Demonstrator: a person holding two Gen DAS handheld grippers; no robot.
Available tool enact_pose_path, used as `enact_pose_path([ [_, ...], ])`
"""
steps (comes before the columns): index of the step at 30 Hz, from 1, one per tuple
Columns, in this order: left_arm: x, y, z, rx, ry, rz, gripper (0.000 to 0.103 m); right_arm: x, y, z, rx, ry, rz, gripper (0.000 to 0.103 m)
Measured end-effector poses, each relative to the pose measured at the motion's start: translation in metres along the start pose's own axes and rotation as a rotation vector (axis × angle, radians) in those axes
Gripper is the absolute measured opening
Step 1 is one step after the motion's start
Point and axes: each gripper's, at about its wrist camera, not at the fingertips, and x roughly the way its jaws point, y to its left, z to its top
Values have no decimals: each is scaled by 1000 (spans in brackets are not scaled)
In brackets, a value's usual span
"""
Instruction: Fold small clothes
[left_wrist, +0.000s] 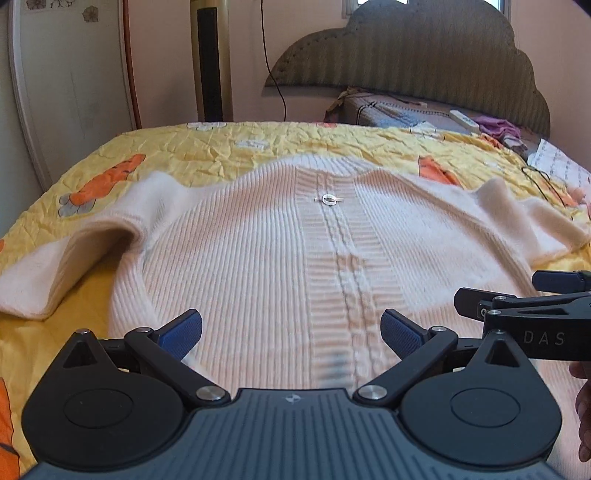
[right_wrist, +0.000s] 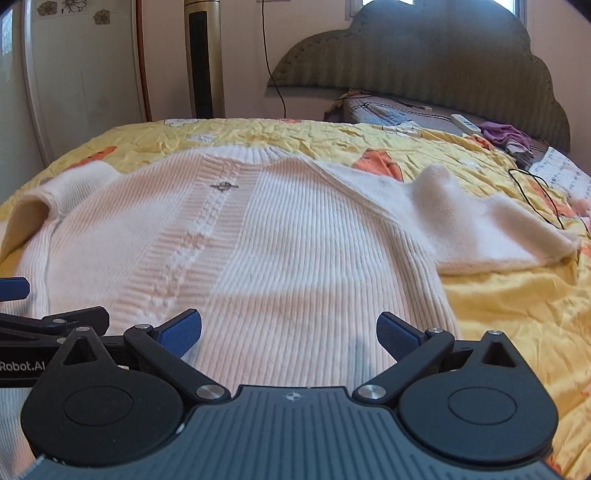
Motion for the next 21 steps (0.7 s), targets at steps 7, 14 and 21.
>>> enact_pose_path([
  [7,19,-24,46,-22,-60,-61,103,18,-57,70,125,-8,131,103],
  [14,72,-21,18,-80,12,-81,103,49,-225,75,576,-92,82,99],
  [21,95,-18,-1,-58,36,-28,103,60,-367,41,744,-124,-134,91],
])
